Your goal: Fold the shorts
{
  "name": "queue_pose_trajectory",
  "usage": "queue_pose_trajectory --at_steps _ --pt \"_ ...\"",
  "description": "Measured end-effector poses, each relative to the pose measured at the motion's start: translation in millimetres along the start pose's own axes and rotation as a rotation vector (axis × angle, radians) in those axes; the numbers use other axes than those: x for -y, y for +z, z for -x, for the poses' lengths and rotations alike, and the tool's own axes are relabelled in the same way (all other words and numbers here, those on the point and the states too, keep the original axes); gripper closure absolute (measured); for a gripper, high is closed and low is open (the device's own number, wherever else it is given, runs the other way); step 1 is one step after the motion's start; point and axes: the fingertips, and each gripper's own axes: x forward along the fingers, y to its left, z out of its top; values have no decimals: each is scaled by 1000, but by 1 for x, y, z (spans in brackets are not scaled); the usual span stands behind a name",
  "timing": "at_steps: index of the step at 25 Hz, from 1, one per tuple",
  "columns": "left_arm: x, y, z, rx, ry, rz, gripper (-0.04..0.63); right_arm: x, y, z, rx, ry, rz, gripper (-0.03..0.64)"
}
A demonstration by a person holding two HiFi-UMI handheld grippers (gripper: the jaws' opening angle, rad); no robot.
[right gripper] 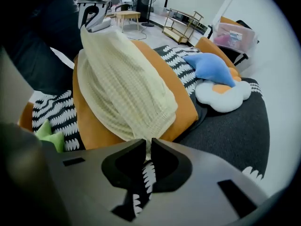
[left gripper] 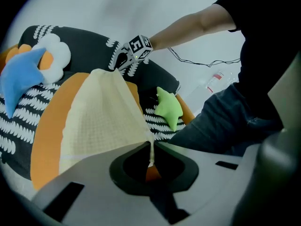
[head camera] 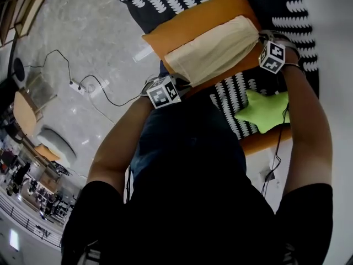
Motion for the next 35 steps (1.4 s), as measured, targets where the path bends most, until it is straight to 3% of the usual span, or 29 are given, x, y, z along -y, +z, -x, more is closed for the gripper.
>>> queue_pose_trajectory --at_steps 11,21,24,26,29,35 --pt "8 -23 -55 -94 -46 -6 561 -20 -12 -17 -70 -11 -94 581" --pt "9 -25 -64 -125 -92 19 554 -31 -14 -17 -78 13 -209 581" --pt "15 -26 -55 -135 -143 47 444 -32 -11 -16 -68 21 -257 558" --pt "21 -30 -48 -156 -178 49 384 -36 -10 -12 -56 28 -294 502" --pt "20 -24 -31 -160 -191 42 359 -42 -13 0 -35 45 -379 449" --pt "-10 10 3 -127 -123 50 354 -49 -33 30 -13 26 -565 443"
